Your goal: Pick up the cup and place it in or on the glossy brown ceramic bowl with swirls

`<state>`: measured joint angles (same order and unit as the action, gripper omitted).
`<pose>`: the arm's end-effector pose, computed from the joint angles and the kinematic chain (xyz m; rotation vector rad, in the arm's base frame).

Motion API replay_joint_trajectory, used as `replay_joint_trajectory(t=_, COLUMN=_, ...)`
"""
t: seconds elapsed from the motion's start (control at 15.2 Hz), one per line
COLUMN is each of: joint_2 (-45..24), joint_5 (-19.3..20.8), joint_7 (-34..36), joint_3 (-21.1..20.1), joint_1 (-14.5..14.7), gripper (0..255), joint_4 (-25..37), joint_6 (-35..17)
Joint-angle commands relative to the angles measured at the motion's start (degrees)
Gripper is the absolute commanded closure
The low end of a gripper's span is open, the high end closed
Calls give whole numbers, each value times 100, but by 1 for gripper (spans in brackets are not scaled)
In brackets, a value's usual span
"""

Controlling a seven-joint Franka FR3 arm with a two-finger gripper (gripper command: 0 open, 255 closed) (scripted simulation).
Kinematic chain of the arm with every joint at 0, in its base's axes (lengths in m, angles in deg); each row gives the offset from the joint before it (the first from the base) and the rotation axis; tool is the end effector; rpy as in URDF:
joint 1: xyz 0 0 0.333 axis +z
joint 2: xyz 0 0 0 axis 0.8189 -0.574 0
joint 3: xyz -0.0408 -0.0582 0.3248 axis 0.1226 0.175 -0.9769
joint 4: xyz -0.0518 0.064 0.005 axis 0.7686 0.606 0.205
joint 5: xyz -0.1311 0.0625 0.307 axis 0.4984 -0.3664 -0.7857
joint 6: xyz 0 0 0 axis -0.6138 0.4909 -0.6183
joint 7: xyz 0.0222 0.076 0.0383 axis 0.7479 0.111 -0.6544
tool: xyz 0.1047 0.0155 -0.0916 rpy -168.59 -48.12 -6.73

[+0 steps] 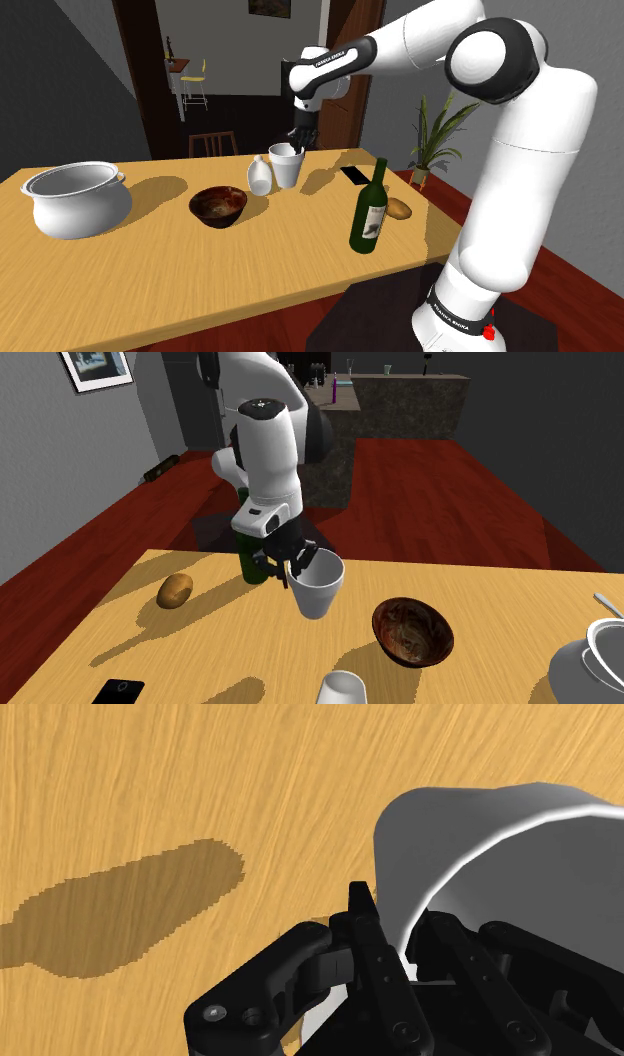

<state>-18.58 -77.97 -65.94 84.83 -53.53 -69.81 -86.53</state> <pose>0.5381 -0.0815 0.4485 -3.0666 0.2994 -0.0810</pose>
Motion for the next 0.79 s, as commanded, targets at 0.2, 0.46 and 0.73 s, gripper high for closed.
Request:
replay_joint_trajectory(t=0.2, joint_2=99, joint_5=38, joint_7=45, joint_3=3, joint_1=3, gripper=255, joint_4=264, joint_6=359)
replay_joint_trajectory(t=0.46, joint_2=-44, joint_5=41, joint_7=286, joint_3=-97, joint_1=122, gripper=255, joint_4=628, joint_6=566)
replay_joint_trajectory(t=0.73, joint_2=-440, joint_5=35, joint_7=728, joint_3=-281, joint_1=353, gripper=255, joint_4=1286, joint_6=804)
